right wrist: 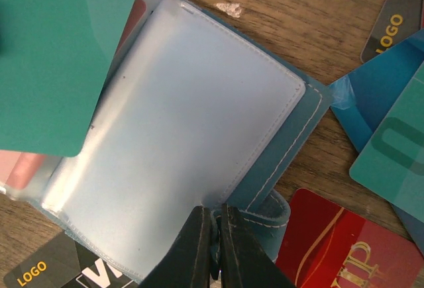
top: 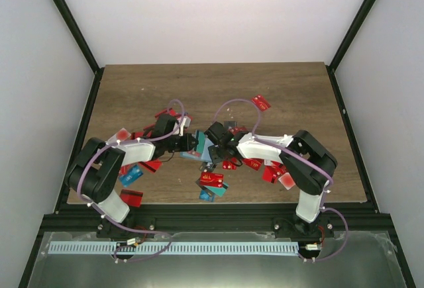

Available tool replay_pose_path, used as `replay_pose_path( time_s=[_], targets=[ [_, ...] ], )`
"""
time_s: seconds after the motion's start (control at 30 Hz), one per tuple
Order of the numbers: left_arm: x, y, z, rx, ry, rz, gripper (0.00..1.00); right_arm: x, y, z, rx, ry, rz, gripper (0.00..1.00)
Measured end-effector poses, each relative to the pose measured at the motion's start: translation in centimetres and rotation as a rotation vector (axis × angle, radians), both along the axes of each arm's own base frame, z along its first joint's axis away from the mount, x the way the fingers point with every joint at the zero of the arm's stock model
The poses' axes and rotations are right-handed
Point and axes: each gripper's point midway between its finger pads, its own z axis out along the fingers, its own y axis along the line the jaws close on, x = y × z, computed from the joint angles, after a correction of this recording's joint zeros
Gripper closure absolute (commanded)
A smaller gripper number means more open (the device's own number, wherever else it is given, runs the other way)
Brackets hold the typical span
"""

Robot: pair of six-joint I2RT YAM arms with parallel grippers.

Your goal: Put the credit cards into the card holder

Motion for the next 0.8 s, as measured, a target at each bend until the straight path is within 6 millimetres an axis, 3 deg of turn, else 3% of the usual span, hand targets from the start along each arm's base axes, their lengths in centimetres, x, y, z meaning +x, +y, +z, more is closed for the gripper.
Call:
replay_pose_path(
  time_s=[0.8],
  targets=[
    [-0.1,-1.5,0.1,-0.065,0.001,-0.011,0.96,0.0,0.0,0.0,0.006,0.002,-0.005,0.99]
  ],
)
